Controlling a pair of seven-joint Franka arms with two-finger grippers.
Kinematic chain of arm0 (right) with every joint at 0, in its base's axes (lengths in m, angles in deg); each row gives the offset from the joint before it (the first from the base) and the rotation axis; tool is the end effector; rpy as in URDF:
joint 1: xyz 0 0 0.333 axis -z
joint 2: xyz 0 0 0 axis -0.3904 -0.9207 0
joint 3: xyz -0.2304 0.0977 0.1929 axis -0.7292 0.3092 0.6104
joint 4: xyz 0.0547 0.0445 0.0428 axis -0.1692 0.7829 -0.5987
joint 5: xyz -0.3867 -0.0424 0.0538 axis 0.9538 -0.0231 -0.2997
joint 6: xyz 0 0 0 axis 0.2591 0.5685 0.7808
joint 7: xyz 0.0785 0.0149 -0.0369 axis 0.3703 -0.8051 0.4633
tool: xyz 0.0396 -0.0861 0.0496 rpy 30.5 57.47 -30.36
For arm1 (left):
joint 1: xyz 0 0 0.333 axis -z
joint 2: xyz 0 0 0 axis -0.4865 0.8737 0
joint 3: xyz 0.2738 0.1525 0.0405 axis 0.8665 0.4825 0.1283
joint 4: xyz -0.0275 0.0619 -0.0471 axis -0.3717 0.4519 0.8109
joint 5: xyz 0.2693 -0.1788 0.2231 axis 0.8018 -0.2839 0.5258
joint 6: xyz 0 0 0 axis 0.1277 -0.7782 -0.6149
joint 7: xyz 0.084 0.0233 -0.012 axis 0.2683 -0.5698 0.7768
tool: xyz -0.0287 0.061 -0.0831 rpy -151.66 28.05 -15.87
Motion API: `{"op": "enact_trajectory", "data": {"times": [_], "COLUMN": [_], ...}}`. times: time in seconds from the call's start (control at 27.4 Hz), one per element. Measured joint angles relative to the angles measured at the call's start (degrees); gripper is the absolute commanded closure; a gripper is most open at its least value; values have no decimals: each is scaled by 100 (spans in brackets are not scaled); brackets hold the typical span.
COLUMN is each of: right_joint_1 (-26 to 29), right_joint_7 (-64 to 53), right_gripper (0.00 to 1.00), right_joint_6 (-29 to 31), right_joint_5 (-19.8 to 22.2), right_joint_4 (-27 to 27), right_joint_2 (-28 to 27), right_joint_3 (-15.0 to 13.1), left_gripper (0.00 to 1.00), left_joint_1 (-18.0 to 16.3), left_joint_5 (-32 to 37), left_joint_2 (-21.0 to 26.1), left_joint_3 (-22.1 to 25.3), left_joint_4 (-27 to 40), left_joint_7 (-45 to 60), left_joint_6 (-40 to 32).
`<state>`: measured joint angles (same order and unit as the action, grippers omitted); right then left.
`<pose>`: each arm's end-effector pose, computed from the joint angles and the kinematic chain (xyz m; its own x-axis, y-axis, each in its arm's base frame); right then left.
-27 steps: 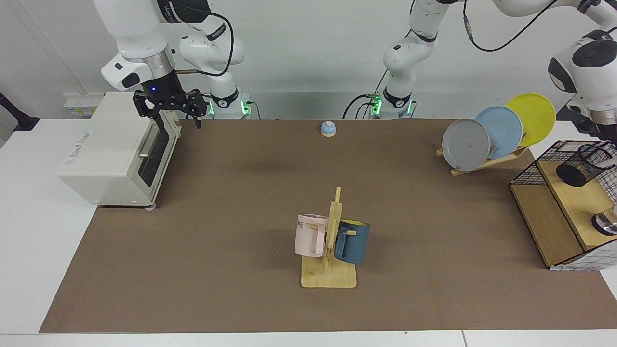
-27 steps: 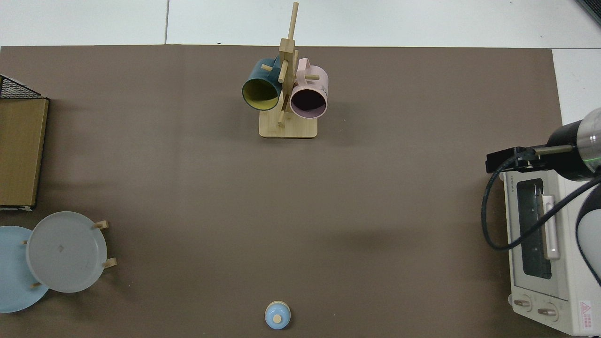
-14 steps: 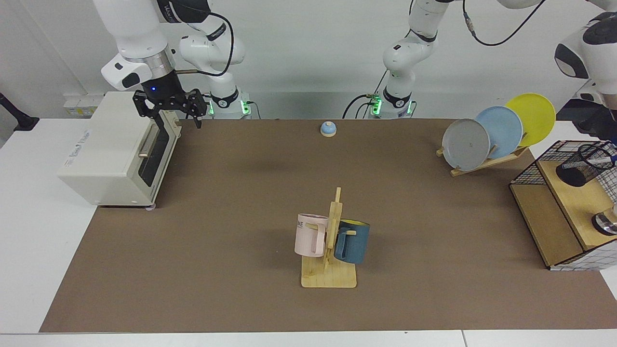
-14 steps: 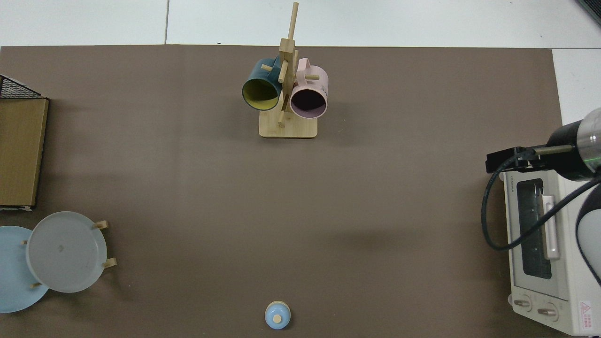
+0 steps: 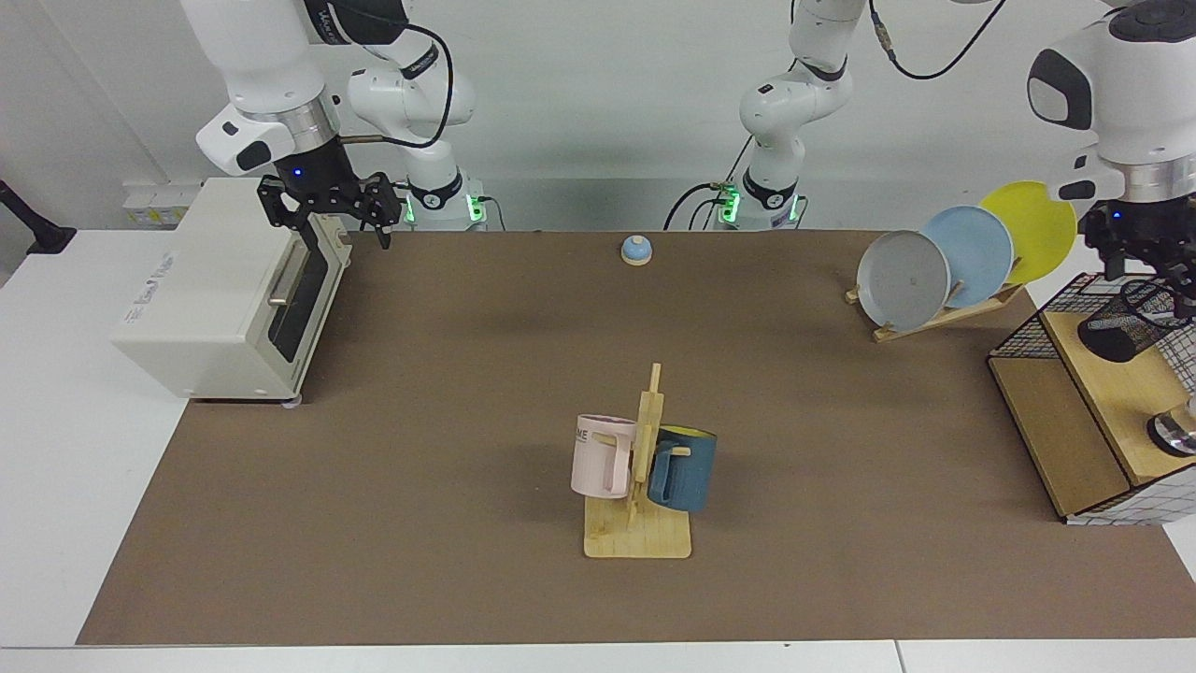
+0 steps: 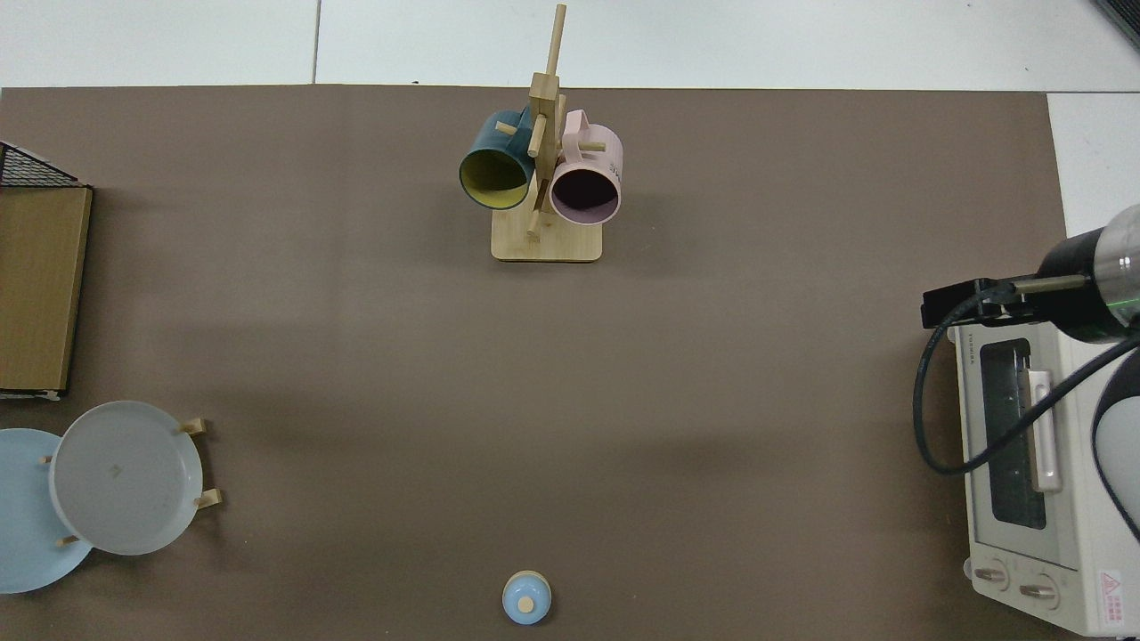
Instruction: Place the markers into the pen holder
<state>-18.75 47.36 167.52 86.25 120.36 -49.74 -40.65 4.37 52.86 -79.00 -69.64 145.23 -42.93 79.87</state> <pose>0.5402 0.0417 0.6289 0.9998 0.0122 0.0164 0.0121 -0.9999 0.0066 0.5999 0.1344 0.6116 0.2822 -0.8878 -0.3635 -0.9134 -0.1328 -0.3849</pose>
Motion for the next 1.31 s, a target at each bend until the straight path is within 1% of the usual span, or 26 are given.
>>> {"op": "enact_trajectory", "data": {"times": [0.15, 0.36, 0.44, 0.62, 0.91, 1.17, 1.24, 1.31], "right_joint_1": [0, 0, 0, 0, 0, 0, 0, 0], "right_joint_7": [0, 0, 0, 0, 0, 0, 0, 0], "right_gripper": [0, 0, 0, 0, 0, 0, 0, 0], "right_joint_6": [0, 0, 0, 0, 0, 0, 0, 0], "right_joint_5": [0, 0, 0, 0, 0, 0, 0, 0], "right_joint_4": [0, 0, 0, 0, 0, 0, 0, 0], "right_joint_2": [0, 0, 0, 0, 0, 0, 0, 0], "right_joint_3": [0, 0, 0, 0, 0, 0, 0, 0], "left_gripper": [0, 0, 0, 0, 0, 0, 0, 0], "left_joint_1": [155, 179, 180, 192, 193, 203, 297, 601], "left_joint_5": [-663, -1604, -1762, -1856, -2474, -2607, -2613, -2613], "left_joint_2": [0, -33, -50, -98, -239, -386, -409, -421], "left_joint_3": [-34, -175, -321, -718, -936, -1047, -995, -755], "left_joint_4": [0, 0, 0, -1, -2, -40, -49, -53], "left_joint_7": [1316, 3378, 4155, 5821, 7329, 7707, 7710, 7718], "left_joint_6": [-465, -994, -1148, -1450, -1739, -2009, -2072, -2154]}}
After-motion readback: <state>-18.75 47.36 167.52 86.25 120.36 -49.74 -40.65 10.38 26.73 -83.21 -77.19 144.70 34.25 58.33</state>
